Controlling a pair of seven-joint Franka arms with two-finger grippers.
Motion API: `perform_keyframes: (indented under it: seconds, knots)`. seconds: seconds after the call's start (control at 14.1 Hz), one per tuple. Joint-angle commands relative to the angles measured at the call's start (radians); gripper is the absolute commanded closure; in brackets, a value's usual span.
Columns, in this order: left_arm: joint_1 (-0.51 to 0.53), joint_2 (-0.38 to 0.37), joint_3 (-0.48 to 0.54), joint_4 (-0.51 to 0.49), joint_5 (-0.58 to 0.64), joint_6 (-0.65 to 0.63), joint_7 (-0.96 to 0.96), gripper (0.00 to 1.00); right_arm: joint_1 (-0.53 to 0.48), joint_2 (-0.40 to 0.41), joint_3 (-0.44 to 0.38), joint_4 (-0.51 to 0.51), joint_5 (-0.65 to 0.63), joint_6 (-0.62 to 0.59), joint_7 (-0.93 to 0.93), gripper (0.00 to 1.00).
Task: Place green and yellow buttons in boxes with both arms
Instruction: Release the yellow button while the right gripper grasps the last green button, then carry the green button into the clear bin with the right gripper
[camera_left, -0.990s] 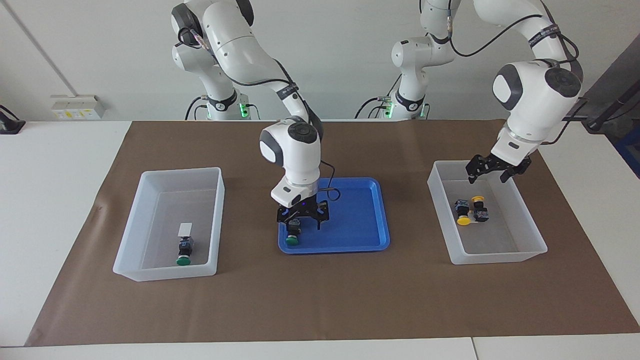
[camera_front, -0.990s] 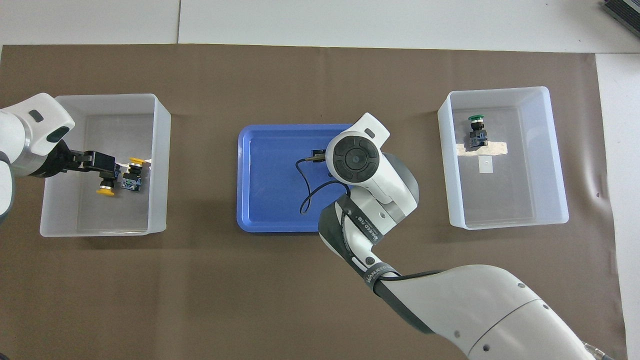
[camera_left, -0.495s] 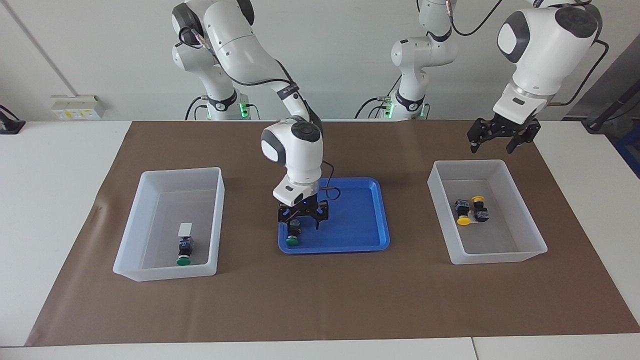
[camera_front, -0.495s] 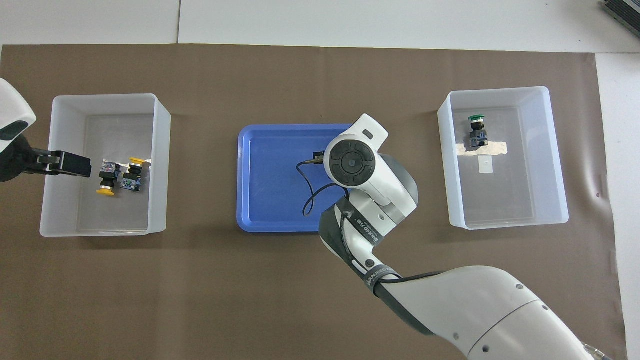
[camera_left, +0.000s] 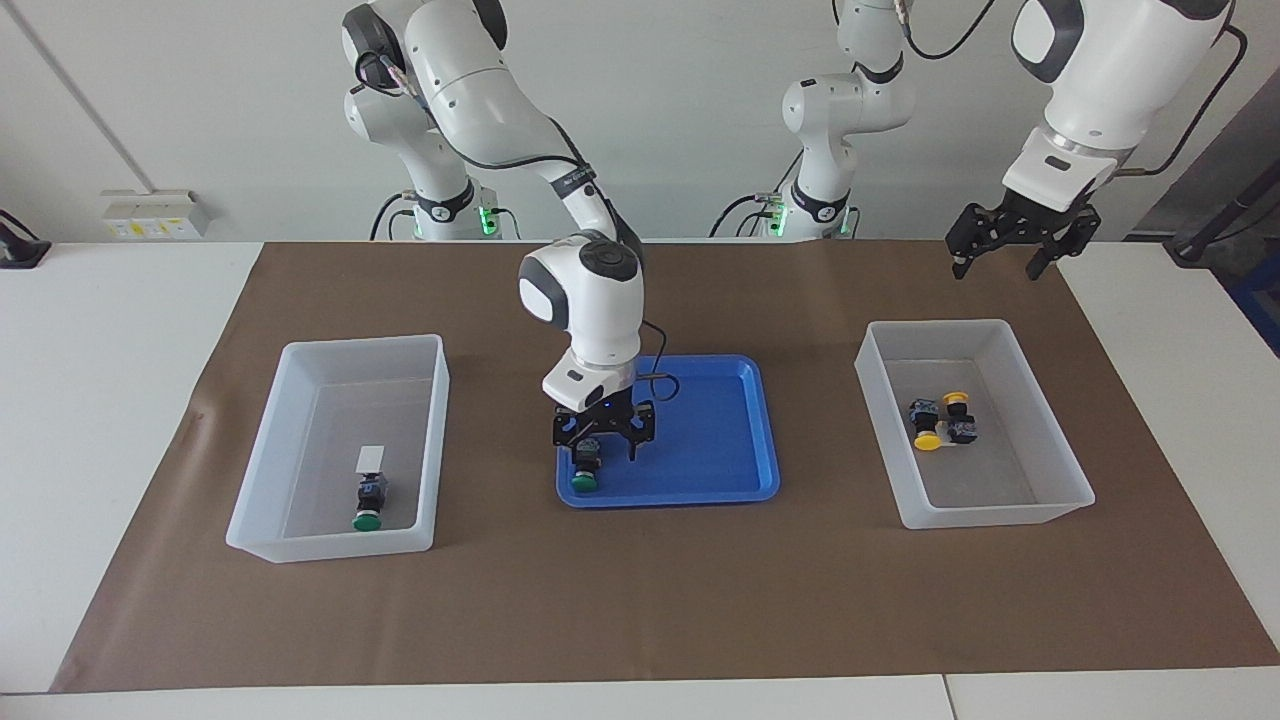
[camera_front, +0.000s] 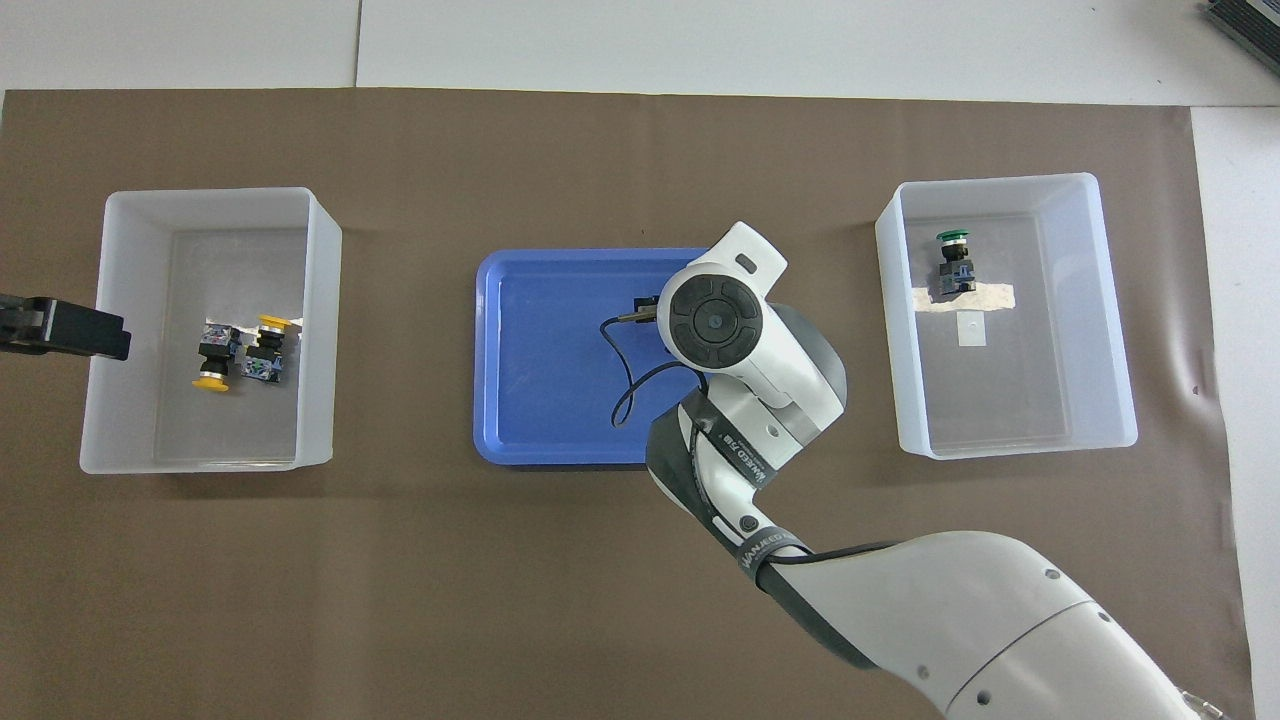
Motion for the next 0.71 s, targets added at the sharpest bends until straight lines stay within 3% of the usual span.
perform_keyframes:
  seconds: [0.0, 0.21, 0.28, 0.42, 0.64]
  knots:
    - [-0.003, -0.018, 0.0, -0.022, 0.008, -0.016, -0.001, 0.0, -0.013, -0.017, 0.008, -0.045, -0.023, 0.036, 0.006, 0.45]
    - [-0.003, -0.018, -0.002, -0.016, 0.005, -0.013, -0.007, 0.0, -0.012, -0.017, 0.008, -0.045, -0.023, 0.04, 0.005, 0.94]
    - [-0.003, -0.017, -0.002, -0.014, -0.003, -0.013, -0.009, 0.0, -0.01, -0.017, 0.008, -0.042, -0.023, 0.04, 0.006, 1.0]
    - [0.008, -0.018, 0.0, -0.02, -0.055, -0.002, -0.01, 0.0, -0.009, -0.02, 0.008, -0.019, -0.014, 0.033, 0.015, 1.0]
    - [0.005, -0.035, 0.001, -0.062, -0.061, 0.048, -0.01, 0.0, -0.078, -0.117, 0.008, -0.013, -0.005, -0.025, -0.002, 1.0]
